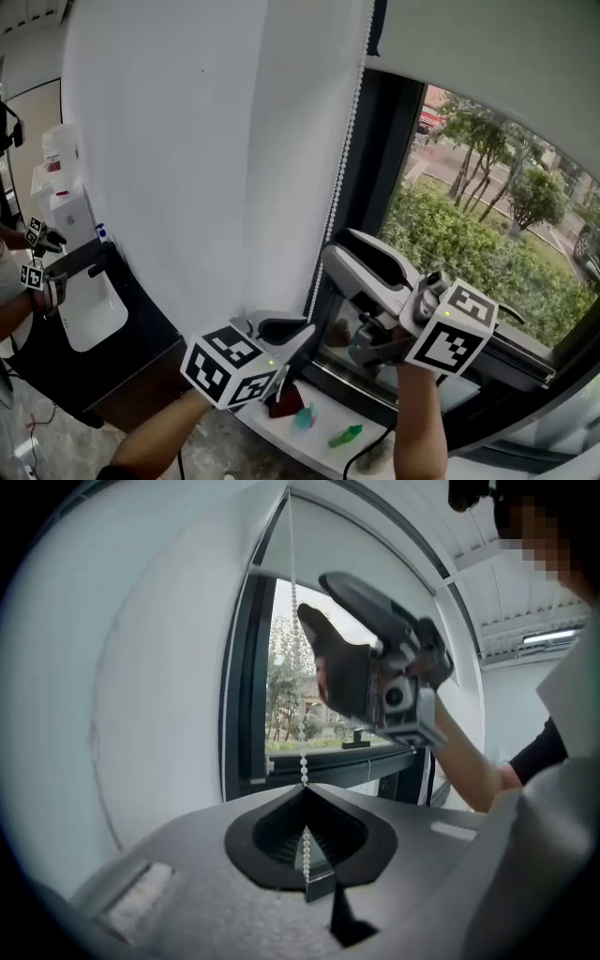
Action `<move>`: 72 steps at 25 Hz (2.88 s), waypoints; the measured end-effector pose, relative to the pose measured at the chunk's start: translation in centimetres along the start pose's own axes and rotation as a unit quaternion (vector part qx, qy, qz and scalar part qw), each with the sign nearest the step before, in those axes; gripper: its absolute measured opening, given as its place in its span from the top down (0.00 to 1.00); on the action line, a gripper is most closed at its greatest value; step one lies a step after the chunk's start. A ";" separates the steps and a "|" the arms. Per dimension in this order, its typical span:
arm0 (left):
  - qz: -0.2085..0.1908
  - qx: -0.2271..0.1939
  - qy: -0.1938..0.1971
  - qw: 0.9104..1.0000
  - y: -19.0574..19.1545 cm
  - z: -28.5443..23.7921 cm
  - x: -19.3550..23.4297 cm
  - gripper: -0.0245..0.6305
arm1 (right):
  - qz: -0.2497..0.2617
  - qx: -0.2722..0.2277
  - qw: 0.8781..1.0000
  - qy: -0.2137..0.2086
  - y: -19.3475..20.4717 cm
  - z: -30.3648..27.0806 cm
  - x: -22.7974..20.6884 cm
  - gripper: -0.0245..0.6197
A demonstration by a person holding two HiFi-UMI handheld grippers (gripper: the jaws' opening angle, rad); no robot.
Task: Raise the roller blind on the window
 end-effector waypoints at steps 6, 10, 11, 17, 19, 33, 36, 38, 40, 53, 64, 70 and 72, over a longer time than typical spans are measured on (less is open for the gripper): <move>0.017 0.035 0.016 0.999 4.1 -1.2 -0.2 0.95 | 0.022 0.022 0.999 0.009 -0.7 -2.2 -0.3 0.77; 0.024 0.033 0.011 0.999 4.5 -0.5 0.3 0.95 | 0.030 0.011 0.999 0.027 -0.6 -2.2 -0.3 0.94; 0.027 0.032 0.012 0.999 4.6 -0.4 0.3 0.95 | 0.028 0.011 0.999 0.026 -0.6 -2.2 -0.4 0.94; 0.017 0.035 0.013 0.999 4.6 -0.5 -0.1 0.94 | 0.025 0.017 0.999 0.019 -0.4 -2.6 -0.6 0.93; 0.015 0.037 0.016 0.999 4.6 -0.6 -0.1 0.95 | 0.029 0.023 0.999 0.022 -0.5 -2.7 -0.6 0.92; 0.018 0.033 0.025 0.999 4.6 -0.9 -0.4 0.94 | 0.040 0.018 0.999 0.020 -1.1 -2.5 0.0 0.90; 0.018 0.034 0.022 0.999 4.6 -0.5 -0.2 0.94 | 0.036 0.018 0.999 0.020 -1.1 -2.8 0.1 0.93; 0.031 0.038 0.031 0.998 4.5 -0.3 0.1 0.94 | 0.030 0.013 0.999 0.014 -1.2 -2.7 0.2 0.93; 0.045 0.043 0.051 0.997 4.1 -0.1 -0.1 0.94 | 0.050 0.013 0.998 0.020 -1.4 -2.6 0.6 0.93; 0.005 -0.195 0.030 0.980 -8.8 7.6 -0.9 0.80 | 0.030 0.032 0.998 0.033 3.7 -1.2 0.0 0.93; -0.021 -0.200 -0.017 0.979 -12.0 6.3 0.1 0.74 | -0.022 0.090 0.995 0.030 13.0 0.0 -0.1 0.93; -0.035 -0.198 -0.029 0.979 -11.9 5.7 0.1 0.75 | -0.060 0.121 0.990 0.032 17.7 0.5 -0.4 0.93; -0.038 -0.197 -0.031 0.979 -11.9 5.7 0.1 0.75 | -0.071 0.128 0.989 0.033 18.7 0.7 -0.5 0.93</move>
Point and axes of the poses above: the fingertips, and each gripper's own axes: z backward along the fingers, x to its left, y out of its underside, the point moved 8 cm from there along z, backward along the fingers, and after that the axes turned 2 degrees about x, right-handed, at the moved point
